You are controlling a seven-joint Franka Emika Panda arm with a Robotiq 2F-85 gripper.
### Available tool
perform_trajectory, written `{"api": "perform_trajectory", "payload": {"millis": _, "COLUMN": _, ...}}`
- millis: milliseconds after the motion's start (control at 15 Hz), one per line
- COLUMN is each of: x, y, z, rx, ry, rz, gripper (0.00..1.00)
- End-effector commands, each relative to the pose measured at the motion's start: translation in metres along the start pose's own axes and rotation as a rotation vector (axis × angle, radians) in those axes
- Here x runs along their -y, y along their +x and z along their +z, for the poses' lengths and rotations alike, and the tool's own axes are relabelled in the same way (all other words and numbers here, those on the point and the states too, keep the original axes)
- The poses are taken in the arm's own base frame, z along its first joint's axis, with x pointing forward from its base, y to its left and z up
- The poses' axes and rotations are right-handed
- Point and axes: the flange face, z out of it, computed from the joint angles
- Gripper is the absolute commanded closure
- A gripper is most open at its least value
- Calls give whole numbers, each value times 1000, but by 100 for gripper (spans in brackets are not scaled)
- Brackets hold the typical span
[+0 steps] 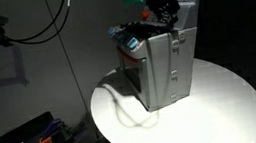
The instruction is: Push the top right button on the toy stove
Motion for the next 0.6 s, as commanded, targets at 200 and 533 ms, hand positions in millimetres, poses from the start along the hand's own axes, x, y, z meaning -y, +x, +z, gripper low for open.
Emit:
{"api": "perform_trajectory", "payload": {"millis": 200, "x": 1, "y": 23, "z": 4, "rx": -46, "ry": -3, "rz": 69, "gripper": 0}}
{"api": "perform_trajectory", "payload": {"millis": 533, "x": 0, "y": 31, "z": 12, "rx": -53, "ry": -10, "rz": 100, "gripper": 0}}
